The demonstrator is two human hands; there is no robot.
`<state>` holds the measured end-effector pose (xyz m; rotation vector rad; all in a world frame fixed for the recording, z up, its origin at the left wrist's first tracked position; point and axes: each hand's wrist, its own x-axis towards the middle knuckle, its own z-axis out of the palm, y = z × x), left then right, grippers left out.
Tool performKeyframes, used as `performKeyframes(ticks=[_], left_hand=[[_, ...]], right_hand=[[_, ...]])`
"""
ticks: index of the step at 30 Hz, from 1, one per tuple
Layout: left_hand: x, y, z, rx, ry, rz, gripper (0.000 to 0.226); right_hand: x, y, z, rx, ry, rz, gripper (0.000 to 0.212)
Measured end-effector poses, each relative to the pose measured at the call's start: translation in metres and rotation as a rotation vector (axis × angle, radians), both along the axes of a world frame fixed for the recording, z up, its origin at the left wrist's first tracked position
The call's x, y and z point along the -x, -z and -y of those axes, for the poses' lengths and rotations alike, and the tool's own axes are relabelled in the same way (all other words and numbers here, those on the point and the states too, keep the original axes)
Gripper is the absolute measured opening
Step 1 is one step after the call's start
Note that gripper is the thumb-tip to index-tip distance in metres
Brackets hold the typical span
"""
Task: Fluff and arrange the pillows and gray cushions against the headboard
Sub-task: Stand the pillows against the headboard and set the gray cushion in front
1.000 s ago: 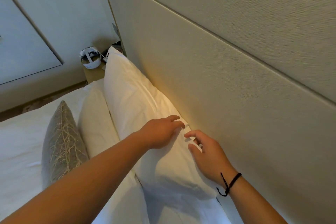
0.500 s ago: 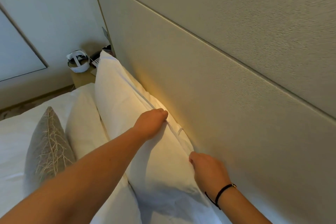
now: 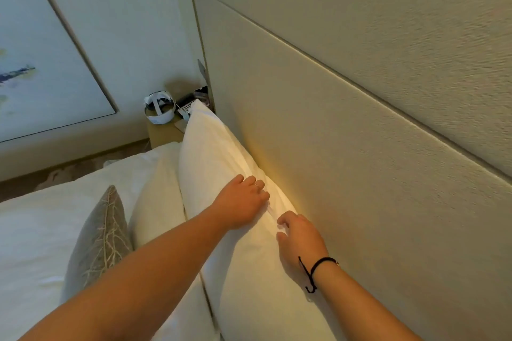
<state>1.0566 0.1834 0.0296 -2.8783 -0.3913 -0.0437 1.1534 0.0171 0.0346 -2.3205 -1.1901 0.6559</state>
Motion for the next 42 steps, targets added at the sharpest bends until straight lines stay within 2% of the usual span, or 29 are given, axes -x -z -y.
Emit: performKeyframes(ticks=[3, 9, 15, 19, 24, 27, 31, 34, 37, 40, 42], left_hand=[[-0.004, 0.001, -0.040, -0.001, -0.110, 0.006, 0.036], [-0.018, 0.003, -0.111, -0.059, -0.212, -0.031, 0.035], [-0.028, -0.001, -0.180, -0.038, -0.366, 0.039, 0.030], [-0.027, 0.002, -0.235, 0.165, -0.620, 0.116, 0.027], [-0.034, 0.002, -0.299, 0.434, -0.856, 0.156, 0.061], [-0.046, -0.008, -0.325, 0.508, -0.832, 0.231, 0.078], [-0.052, -0.027, -0.350, 0.360, -0.719, 0.171, 0.088], [-0.060, -0.028, -0.343, 0.374, -0.586, 0.130, 0.092], [-0.069, -0.014, -0.326, 0.454, -0.523, 0.072, 0.068], [-0.065, 0.001, -0.316, 0.285, -0.473, -0.064, 0.038], [-0.055, 0.005, -0.316, 0.142, -0.475, -0.130, 0.037]], right_hand=[[-0.006, 0.003, -0.041, -0.003, 0.003, 0.034, 0.022], [-0.012, 0.017, -0.107, -0.076, -0.033, -0.146, 0.018], [-0.017, 0.023, -0.158, -0.184, -0.009, -0.246, 0.020], [-0.020, 0.025, -0.169, -0.176, 0.004, -0.261, 0.033], [-0.023, 0.029, -0.169, -0.175, 0.051, -0.319, 0.035], [-0.024, 0.028, -0.170, -0.173, 0.066, -0.359, 0.035], [-0.026, 0.030, -0.170, -0.174, 0.061, -0.339, 0.030], [-0.027, 0.029, -0.170, -0.163, 0.061, -0.349, 0.029], [-0.026, 0.029, -0.170, -0.159, 0.076, -0.339, 0.028], [-0.028, 0.029, -0.168, -0.153, 0.098, -0.316, 0.029], [-0.027, 0.031, -0.166, -0.143, 0.108, -0.327, 0.032]])
